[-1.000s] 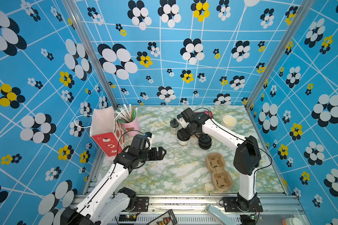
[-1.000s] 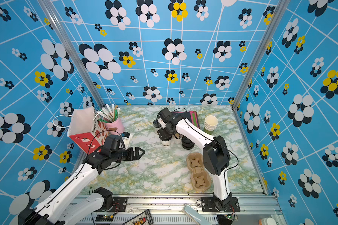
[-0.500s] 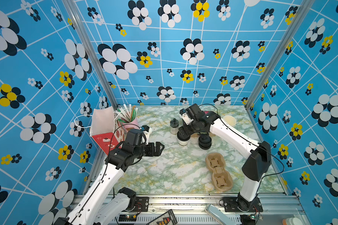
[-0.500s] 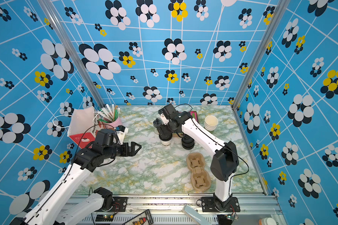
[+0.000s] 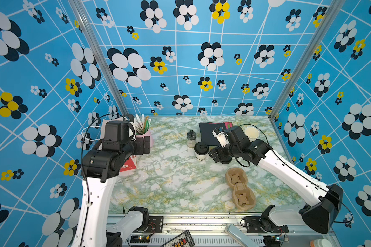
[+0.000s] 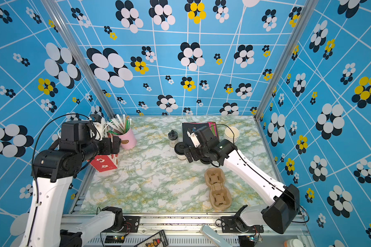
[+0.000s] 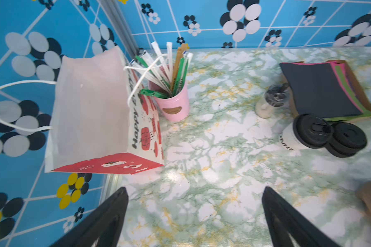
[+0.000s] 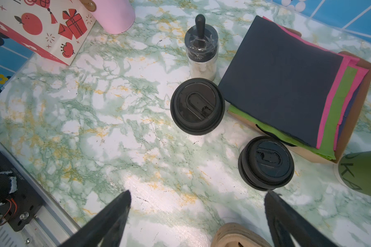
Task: Pack the takeout coffee
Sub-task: 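Open the right gripper and withdraw while left gripper reaches to the paper bag, then grasp the red-and-white paper bag edge with the left gripper and pull it inward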
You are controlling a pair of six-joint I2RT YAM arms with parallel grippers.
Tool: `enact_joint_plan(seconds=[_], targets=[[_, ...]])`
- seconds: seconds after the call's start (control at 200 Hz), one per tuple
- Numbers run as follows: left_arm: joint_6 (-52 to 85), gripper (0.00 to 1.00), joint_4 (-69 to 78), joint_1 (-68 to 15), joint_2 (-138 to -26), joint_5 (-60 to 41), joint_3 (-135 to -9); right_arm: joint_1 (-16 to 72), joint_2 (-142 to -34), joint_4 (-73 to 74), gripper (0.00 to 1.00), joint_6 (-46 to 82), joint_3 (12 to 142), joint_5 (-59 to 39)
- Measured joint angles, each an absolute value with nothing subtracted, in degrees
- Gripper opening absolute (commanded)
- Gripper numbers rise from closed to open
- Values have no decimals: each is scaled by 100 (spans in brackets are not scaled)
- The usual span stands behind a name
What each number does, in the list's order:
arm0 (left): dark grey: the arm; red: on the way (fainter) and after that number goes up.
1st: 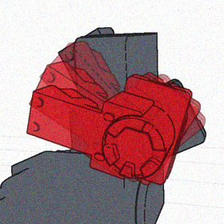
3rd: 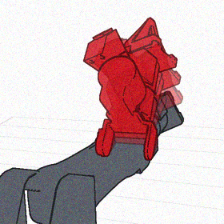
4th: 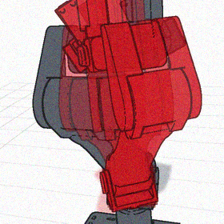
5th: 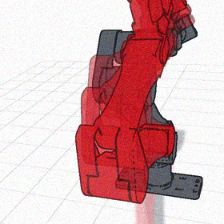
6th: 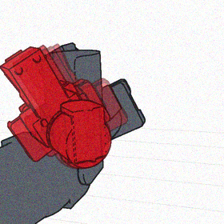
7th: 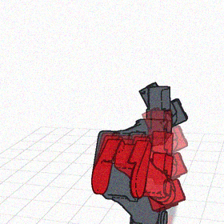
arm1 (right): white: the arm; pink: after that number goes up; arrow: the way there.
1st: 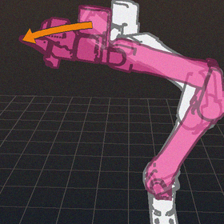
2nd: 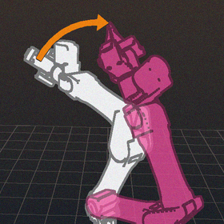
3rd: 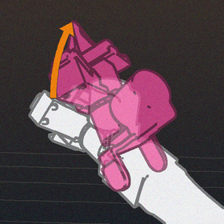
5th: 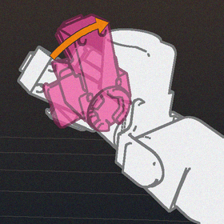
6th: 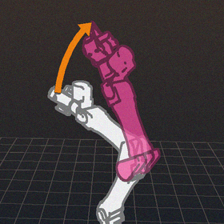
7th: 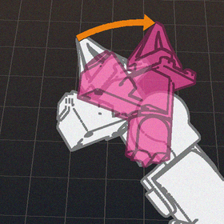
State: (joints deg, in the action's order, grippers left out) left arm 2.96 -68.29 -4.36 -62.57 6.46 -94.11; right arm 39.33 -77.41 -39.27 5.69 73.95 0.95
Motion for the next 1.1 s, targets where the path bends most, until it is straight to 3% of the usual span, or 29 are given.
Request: enact_joint_plan(seconds=[0.225,0.62,0.795,0.93,1.099], targets=[[-27,85,-6692,609,-6960,384,-9288,3933,-7214,-3717,99,735,6838,95],[-132,60,-5769,1278,-7542,145,-8678,3933,-7011,-3618,99,891,6324,95],[-43,44,-5360,1339,-7784,217,-8549,3933,-7006,-3468,99,976,6217,91],[43,24,-5137,1345,-7920,370,-8510,3933,-7006,-3398,99,993,6051,91],[169,4,-4995,1350,-7905,519,-8396,3933,-7006,-3356,99,993,5979,91]])
